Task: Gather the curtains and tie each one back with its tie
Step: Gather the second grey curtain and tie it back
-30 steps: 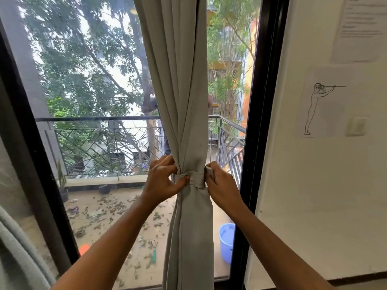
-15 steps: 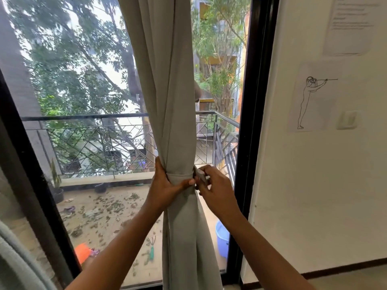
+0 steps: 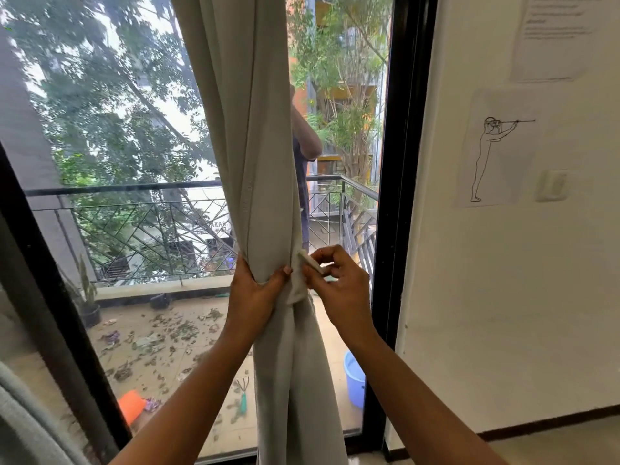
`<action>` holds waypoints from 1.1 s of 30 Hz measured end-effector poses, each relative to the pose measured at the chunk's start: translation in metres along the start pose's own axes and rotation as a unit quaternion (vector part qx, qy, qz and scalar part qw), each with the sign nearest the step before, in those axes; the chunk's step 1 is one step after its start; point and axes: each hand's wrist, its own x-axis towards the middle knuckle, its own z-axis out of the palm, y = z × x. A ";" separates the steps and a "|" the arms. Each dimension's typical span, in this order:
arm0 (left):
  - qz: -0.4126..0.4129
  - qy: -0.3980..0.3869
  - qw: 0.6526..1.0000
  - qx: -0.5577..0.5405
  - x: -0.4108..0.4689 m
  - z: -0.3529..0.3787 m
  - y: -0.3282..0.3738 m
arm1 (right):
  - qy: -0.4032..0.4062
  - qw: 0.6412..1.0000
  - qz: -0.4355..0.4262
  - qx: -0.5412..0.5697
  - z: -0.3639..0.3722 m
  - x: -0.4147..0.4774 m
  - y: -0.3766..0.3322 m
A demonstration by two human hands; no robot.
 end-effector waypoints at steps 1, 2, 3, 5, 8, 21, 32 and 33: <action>0.001 -0.013 1.000 -0.001 -0.002 0.001 0.000 | 0.010 1.000 -0.008 0.001 0.002 0.004 -0.001; 0.002 -0.031 1.000 -0.002 -0.004 0.002 0.000 | 0.016 0.999 -0.026 -0.015 0.004 0.007 -0.001; 0.004 -0.051 0.999 -0.008 -0.006 0.002 -0.001 | 0.013 0.997 -0.056 -0.041 0.007 0.009 -0.001; 0.005 -0.094 0.995 -0.042 -0.009 -0.002 -0.003 | -0.015 0.983 -0.128 -0.127 0.014 0.010 0.001; -0.019 -0.129 0.983 -0.129 -0.009 -0.010 -0.001 | -0.067 0.949 -0.214 -0.224 0.015 0.013 0.004; -0.074 -0.107 0.981 -0.144 -0.002 -0.023 0.006 | -0.244 0.835 -0.348 -0.351 0.002 0.011 0.030; -0.048 -0.117 0.990 -0.065 0.000 -0.022 0.006 | -0.223 0.915 -0.283 -0.184 0.015 0.027 0.013; -0.047 -0.113 0.990 -0.067 0.000 -0.022 0.004 | -0.230 0.921 -0.268 -0.165 0.015 0.029 0.013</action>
